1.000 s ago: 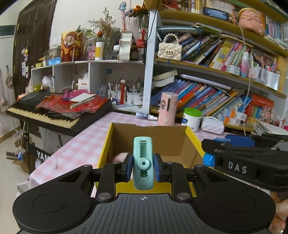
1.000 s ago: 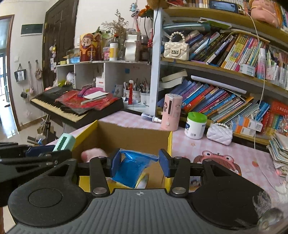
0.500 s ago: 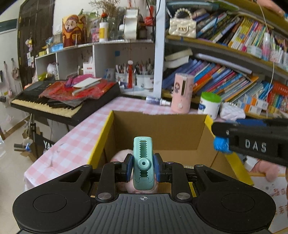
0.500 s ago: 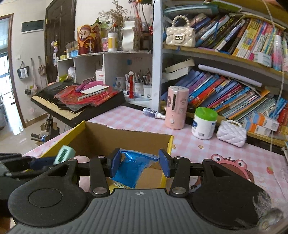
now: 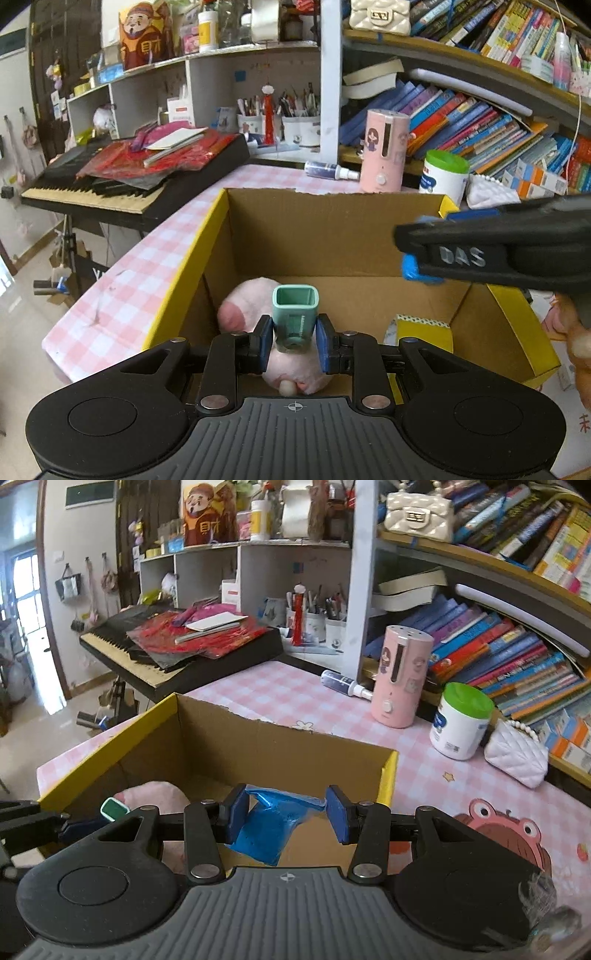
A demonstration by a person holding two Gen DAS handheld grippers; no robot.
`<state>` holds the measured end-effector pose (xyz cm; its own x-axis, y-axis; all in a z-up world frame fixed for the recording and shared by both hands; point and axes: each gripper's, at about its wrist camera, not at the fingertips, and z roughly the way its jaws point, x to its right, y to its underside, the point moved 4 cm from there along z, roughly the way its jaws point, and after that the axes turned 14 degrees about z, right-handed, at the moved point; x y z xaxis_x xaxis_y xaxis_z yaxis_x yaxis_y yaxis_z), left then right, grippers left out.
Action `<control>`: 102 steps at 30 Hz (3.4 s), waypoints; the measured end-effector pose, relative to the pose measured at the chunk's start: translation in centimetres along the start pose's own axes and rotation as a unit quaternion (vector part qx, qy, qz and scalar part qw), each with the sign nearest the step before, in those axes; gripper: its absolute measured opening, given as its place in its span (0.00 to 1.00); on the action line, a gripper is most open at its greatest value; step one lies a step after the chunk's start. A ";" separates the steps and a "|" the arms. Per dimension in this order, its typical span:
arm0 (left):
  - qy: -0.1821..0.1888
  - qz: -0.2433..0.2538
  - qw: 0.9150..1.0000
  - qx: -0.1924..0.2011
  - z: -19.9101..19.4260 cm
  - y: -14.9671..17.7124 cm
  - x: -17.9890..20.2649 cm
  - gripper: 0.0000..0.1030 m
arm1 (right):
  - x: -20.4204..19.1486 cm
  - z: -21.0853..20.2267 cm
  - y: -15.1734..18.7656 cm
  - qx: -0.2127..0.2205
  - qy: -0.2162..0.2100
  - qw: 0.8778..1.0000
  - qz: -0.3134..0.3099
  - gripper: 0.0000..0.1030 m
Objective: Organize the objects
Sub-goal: 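Open the left tool to drop the stapler into the box while the right tool holds the blue item, then open the right tool to release the blue item into the yellow box, then withdraw both open tools from the yellow box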
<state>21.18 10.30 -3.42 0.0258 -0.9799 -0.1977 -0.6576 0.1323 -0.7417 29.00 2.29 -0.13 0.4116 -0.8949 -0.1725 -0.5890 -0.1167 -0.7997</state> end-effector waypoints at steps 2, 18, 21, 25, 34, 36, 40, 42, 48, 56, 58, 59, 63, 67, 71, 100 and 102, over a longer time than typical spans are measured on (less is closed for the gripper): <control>0.003 0.001 1.000 -0.011 0.5 0.2 0.2 0.24 | -0.2 0.8 -0.3 -0.007 -0.005 1.000 -0.007 0.42; 0.004 0.012 1.000 -0.018 1.5 0.6 1.1 0.68 | -1.8 5.8 0.4 -0.107 -0.009 0.991 -0.079 0.42; 0.005 0.015 1.000 -0.014 1.2 0.5 1.4 0.71 | -2.3 6.3 0.9 -0.128 -0.012 0.987 -0.099 0.42; 0.002 0.012 1.000 -0.011 1.0 0.5 1.5 0.79 | -2.7 6.7 1.3 -0.144 -0.015 0.983 -0.110 0.42; -0.009 0.010 1.000 0.001 -0.1 0.7 1.6 0.85 | -3.0 6.8 1.1 -0.136 -0.011 0.984 -0.111 0.50; -0.012 0.006 1.000 0.004 -0.5 0.7 1.4 0.87 | -2.7 6.4 0.9 -0.131 -0.008 0.986 -0.100 0.56; -0.018 0.003 1.000 0.022 -1.9 0.6 1.0 0.90 | -1.8 4.4 -0.1 -0.098 -0.008 0.993 -0.066 0.63; -0.023 0.001 0.999 0.031 -2.7 0.6 0.6 0.91 | -1.3 2.6 -0.6 -0.070 -0.005 0.997 -0.035 0.66; -0.035 -0.024 0.998 0.054 -4.9 1.0 -0.9 0.92 | 0.0 -2.4 -0.1 -0.006 0.020 0.999 0.027 0.72; -0.043 -0.046 0.995 0.077 -7.7 2.5 -2.1 0.92 | -0.2 -8.4 2.1 0.078 0.070 0.993 0.049 0.79; -0.046 -0.048 0.995 0.079 -8.4 3.0 -2.1 0.94 | -0.4 -9.9 3.1 0.100 0.085 0.990 0.048 0.81; -0.047 -0.049 0.995 0.079 -8.6 3.3 -2.1 0.95 | -0.4 -10.4 3.6 0.106 0.092 0.989 0.048 0.82; -0.046 -0.057 0.995 0.073 -9.4 4.8 -2.2 0.96 | -0.6 -12.1 6.5 0.104 0.122 0.986 0.047 0.83; -0.041 -0.065 0.996 0.054 -10.2 6.9 -2.1 0.96 | -1.2 -12.5 9.1 0.072 0.138 0.987 0.038 0.83; -0.033 -0.066 0.997 0.033 -11.0 8.8 -1.8 0.96 | -2.0 -13.3 11.5 0.053 0.145 0.988 0.029 0.88; 0.049 0.023 0.998 -0.011 -14.8 14.0 4.6 0.96 | -0.2 -20.9 21.3 0.003 0.210 0.974 0.087 0.94; 0.057 0.030 0.998 -0.008 -14.8 13.8 5.2 0.96 | 0.4 -21.5 21.5 0.005 0.220 0.971 0.094 0.94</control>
<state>1.04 4.84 -5.20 -0.0992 -0.9812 -0.1657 -0.6669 0.1891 -0.7207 1.58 -9.84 -5.07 -0.0417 -0.9976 -0.0548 -0.6172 0.0689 -0.7838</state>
